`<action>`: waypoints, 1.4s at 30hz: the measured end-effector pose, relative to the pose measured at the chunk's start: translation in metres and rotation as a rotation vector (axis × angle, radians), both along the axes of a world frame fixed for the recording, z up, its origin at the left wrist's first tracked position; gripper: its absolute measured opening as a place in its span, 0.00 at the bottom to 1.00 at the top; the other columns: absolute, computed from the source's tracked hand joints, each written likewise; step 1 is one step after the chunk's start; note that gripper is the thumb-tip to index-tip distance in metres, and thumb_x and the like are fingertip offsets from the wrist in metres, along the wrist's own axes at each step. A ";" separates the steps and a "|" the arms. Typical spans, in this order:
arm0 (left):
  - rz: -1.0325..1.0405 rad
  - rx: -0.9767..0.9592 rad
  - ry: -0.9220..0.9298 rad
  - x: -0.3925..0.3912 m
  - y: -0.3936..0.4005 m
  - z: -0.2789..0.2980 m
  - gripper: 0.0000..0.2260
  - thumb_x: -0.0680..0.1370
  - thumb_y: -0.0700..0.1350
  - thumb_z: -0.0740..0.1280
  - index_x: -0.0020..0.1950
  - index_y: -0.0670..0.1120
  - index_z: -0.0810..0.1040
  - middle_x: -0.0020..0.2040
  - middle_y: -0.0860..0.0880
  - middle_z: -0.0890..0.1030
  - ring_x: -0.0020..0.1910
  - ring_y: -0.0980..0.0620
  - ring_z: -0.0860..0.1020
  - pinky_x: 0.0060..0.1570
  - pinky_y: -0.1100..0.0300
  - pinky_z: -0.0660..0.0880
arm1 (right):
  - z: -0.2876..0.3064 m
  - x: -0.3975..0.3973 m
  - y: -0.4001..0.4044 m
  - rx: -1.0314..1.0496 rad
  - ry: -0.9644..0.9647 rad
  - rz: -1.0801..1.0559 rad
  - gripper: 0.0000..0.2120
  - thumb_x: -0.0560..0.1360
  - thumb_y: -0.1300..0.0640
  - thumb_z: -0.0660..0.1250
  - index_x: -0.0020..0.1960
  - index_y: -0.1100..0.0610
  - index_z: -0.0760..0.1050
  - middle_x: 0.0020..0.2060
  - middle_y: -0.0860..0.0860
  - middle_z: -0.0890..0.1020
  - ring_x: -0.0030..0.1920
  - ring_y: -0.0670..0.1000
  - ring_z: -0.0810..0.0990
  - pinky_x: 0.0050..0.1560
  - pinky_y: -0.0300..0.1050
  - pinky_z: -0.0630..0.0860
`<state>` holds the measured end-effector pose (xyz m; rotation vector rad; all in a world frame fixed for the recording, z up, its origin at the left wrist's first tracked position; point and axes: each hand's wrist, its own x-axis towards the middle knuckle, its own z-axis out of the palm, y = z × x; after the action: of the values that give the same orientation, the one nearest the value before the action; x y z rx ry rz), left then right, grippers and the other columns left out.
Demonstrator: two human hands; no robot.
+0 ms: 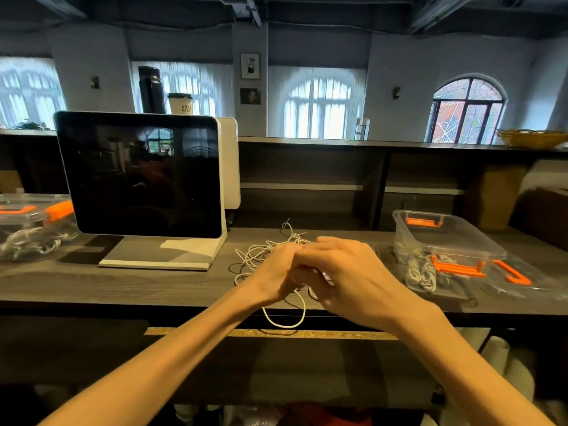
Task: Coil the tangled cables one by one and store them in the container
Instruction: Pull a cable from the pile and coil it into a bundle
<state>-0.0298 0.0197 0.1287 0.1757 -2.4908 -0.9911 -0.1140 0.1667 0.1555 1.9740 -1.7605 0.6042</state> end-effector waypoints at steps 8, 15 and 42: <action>-0.389 0.822 -0.232 0.019 0.015 0.023 0.36 0.73 0.76 0.45 0.39 0.43 0.70 0.31 0.48 0.65 0.25 0.56 0.60 0.22 0.68 0.58 | 0.014 -0.025 -0.011 -0.064 -0.493 0.012 0.12 0.81 0.48 0.67 0.48 0.54 0.84 0.40 0.45 0.81 0.42 0.46 0.80 0.39 0.38 0.76; -0.333 0.623 -0.070 0.017 0.010 0.022 0.09 0.75 0.42 0.74 0.50 0.41 0.76 0.34 0.50 0.76 0.27 0.54 0.66 0.25 0.64 0.63 | 0.010 -0.030 -0.018 -0.165 -0.693 -0.122 0.16 0.73 0.39 0.70 0.42 0.52 0.84 0.34 0.47 0.84 0.39 0.47 0.83 0.40 0.43 0.81; 0.131 0.571 0.201 -0.020 -0.005 0.003 0.21 0.77 0.60 0.70 0.43 0.41 0.77 0.35 0.44 0.74 0.32 0.51 0.72 0.28 0.62 0.68 | -0.011 0.001 -0.009 -0.036 -0.174 -0.026 0.08 0.84 0.56 0.63 0.50 0.55 0.80 0.40 0.43 0.78 0.37 0.44 0.75 0.39 0.40 0.73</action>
<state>-0.0495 0.0148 0.1314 0.3873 -1.9363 -1.5528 -0.1127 0.1576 0.1444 1.9212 -1.8599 0.8146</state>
